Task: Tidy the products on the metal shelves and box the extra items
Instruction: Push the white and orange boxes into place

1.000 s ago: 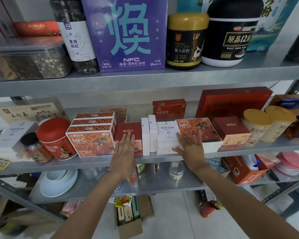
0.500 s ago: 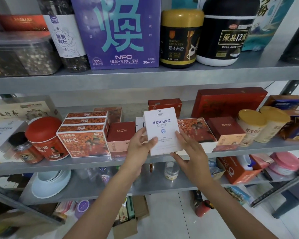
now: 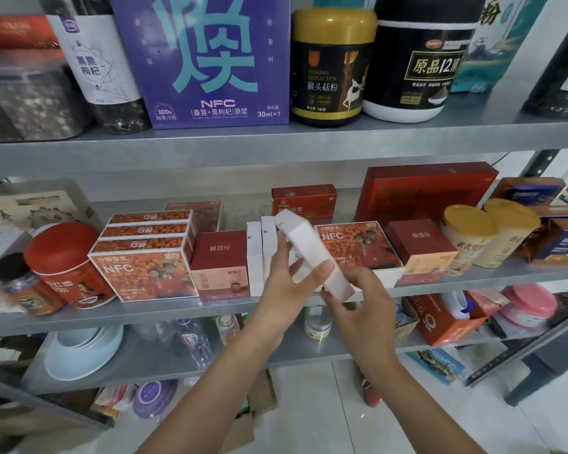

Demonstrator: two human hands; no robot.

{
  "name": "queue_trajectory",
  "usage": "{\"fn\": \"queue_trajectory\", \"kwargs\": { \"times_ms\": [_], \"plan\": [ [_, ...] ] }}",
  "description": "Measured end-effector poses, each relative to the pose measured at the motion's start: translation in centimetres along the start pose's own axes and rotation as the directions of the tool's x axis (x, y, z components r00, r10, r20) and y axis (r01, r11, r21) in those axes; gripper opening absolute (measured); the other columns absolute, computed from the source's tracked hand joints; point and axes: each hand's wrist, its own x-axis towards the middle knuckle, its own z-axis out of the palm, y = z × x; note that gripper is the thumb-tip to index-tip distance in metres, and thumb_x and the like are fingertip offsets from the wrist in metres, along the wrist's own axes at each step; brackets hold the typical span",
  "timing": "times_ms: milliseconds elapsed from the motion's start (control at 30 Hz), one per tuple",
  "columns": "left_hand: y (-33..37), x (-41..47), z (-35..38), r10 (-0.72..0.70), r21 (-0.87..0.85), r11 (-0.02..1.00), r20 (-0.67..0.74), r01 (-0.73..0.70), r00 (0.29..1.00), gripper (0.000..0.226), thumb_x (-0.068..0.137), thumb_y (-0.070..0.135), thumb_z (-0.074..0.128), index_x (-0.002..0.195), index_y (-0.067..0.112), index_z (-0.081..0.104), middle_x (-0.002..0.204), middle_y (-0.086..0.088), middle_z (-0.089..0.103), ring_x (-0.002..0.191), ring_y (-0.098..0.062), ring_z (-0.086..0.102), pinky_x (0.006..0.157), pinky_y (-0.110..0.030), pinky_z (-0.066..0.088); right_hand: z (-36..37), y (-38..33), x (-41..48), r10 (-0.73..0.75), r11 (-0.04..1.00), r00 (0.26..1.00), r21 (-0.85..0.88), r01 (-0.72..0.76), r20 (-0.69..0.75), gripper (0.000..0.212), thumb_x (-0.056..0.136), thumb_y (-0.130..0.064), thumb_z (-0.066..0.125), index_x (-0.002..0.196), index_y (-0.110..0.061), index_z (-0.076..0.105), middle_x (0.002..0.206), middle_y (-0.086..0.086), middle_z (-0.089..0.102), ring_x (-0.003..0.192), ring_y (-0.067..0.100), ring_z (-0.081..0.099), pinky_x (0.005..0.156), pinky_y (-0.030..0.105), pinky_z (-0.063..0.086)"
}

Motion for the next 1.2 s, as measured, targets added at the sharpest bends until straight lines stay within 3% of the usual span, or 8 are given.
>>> {"fn": "queue_trajectory", "kwargs": {
  "times_ms": [133, 267, 400, 533, 733, 900, 1000, 1200],
  "plan": [
    [0.6, 0.3, -0.8, -0.046, -0.289, 0.956, 0.000, 0.044, 0.999, 0.034, 0.088, 0.031, 0.063, 0.121, 0.027, 0.059, 0.116, 0.005, 0.071, 0.107, -0.017, 0.068, 0.090, -0.042, 0.057, 0.4, -0.1, -0.4, -0.237, 0.969, 0.966, 0.095, 0.227, 0.103, 0.033, 0.076, -0.023, 0.081, 0.104, -0.014, 0.069, 0.121, 0.004, 0.059, 0.115, 0.018, 0.054, 0.096, 0.023, 0.044],
    [0.0, 0.6, -2.1, -0.069, -0.331, 0.942, -0.049, 0.048, 0.996, 0.030, 0.096, 0.021, 0.054, 0.125, 0.024, 0.057, 0.119, 0.004, 0.070, 0.109, -0.019, 0.067, 0.087, -0.044, 0.058, 0.1, 0.5, 0.7, 0.227, 0.871, 0.931, 0.368, -0.325, 0.286, 0.068, 0.081, -0.036, 0.073, 0.141, -0.036, 0.041, 0.147, -0.007, 0.037, 0.134, 0.007, 0.039, 0.108, 0.020, 0.037],
    [-0.5, 0.8, -2.0, -0.081, -0.280, 0.959, -0.094, 0.051, 0.992, 0.028, 0.099, 0.023, 0.052, 0.125, 0.031, 0.057, 0.114, 0.008, 0.072, 0.100, -0.015, 0.071, 0.075, -0.038, 0.060, 0.1, 0.9, 0.8, 0.329, 0.515, 0.772, 0.582, -0.629, 0.544, 0.046, 0.077, -0.025, 0.075, 0.120, -0.016, 0.062, 0.112, 0.004, 0.072, 0.098, 0.015, 0.071, 0.080, 0.028, 0.058],
    [-0.4, 0.8, -1.2, -0.104, -0.090, 0.992, -0.138, 0.092, 0.985, 0.063, 0.082, 0.049, 0.063, 0.140, 0.033, 0.044, 0.134, 0.006, 0.054, 0.117, -0.012, 0.058, 0.091, -0.033, 0.053, 1.1, 0.7, -0.1, 0.138, 0.989, 0.989, 0.050, -0.140, 0.052, 0.034, 0.073, -0.014, 0.084, 0.104, -0.014, 0.070, 0.092, 0.000, 0.075, 0.078, 0.012, 0.070, 0.063, 0.027, 0.057],
    [-0.8, 1.1, -2.2, -0.201, -0.231, 0.951, 0.040, 0.205, 0.979, 0.042, 0.091, 0.031, 0.063, 0.131, 0.028, 0.053, 0.116, 0.005, 0.071, 0.108, -0.017, 0.067, 0.091, -0.049, 0.055, 2.1, 1.7, -2.0, -0.398, 0.847, 0.915, -0.359, 0.391, 0.058, 0.075, 0.054, -0.018, 0.095, 0.122, -0.014, 0.062, 0.110, 0.009, 0.071, 0.096, 0.024, 0.066, 0.076, 0.040, 0.058],
    [-2.0, 1.4, -2.6, -0.196, -0.313, 0.926, 0.076, 0.210, 0.978, 0.035, 0.099, 0.016, 0.050, 0.134, 0.024, 0.051, 0.120, 0.000, 0.070, 0.112, -0.021, 0.066, 0.093, -0.048, 0.054, 1.2, 3.4, -2.6, -0.166, 0.986, 0.953, 0.072, 0.153, 0.252, 0.074, 0.075, -0.041, 0.072, 0.142, -0.044, 0.043, 0.160, 0.004, 0.020, 0.148, 0.015, 0.019, 0.116, 0.031, 0.026],
    [-2.5, 1.5, -2.1, -0.169, -0.253, 0.947, 0.128, 0.197, 0.977, 0.035, 0.100, 0.021, 0.048, 0.133, 0.031, 0.051, 0.123, 0.005, 0.069, 0.114, -0.017, 0.065, 0.093, -0.046, 0.055, 0.5, 4.5, -2.4, -0.039, 0.957, 0.955, 0.285, -0.049, 0.295, 0.077, 0.070, -0.037, 0.074, 0.140, -0.045, 0.043, 0.151, -0.009, 0.037, 0.138, -0.001, 0.034, 0.107, 0.014, 0.036],
    [-3.1, 3.3, -0.2, -0.102, 0.137, 0.985, 0.009, 0.100, 0.995, 0.056, 0.091, 0.056, 0.040, 0.145, 0.040, 0.039, 0.130, 0.016, 0.061, 0.119, -0.010, 0.058, 0.107, -0.043, 0.044, -0.5, 7.8, 1.6, -0.146, 0.988, 0.964, 0.077, 0.132, 0.222, 0.082, 0.066, -0.017, 0.086, 0.138, -0.025, 0.046, 0.132, -0.003, 0.055, 0.108, 0.016, 0.058, 0.091, 0.008, 0.044]
  ]
}}
